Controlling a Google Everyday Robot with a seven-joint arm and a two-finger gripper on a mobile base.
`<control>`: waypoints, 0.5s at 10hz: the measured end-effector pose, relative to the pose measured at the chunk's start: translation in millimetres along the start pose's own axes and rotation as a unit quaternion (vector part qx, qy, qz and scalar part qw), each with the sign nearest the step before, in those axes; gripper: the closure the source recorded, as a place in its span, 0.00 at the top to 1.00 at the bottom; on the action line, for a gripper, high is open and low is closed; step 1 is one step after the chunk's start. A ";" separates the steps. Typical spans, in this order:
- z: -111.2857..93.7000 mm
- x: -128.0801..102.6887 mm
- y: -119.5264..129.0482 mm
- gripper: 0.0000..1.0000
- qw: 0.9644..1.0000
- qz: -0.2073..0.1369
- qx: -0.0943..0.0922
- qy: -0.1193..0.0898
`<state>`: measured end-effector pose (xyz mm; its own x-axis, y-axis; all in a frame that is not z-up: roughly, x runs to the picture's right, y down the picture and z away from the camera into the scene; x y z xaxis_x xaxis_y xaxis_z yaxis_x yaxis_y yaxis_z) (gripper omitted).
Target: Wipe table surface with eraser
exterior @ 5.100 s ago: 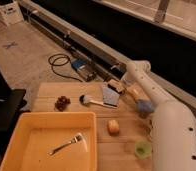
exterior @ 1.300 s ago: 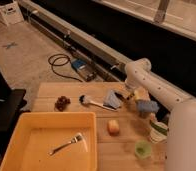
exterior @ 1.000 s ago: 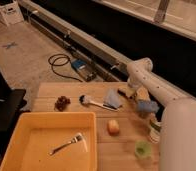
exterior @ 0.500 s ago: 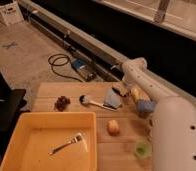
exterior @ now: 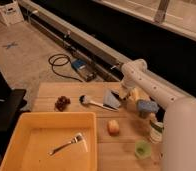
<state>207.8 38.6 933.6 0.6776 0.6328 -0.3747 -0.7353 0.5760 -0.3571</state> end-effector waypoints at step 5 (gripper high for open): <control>0.9 4.9 -40.4 0.00 0.999 0.034 0.024 -0.003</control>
<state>240.8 18.9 947.0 0.6257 0.6749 -0.3911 -0.7797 0.5551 -0.2897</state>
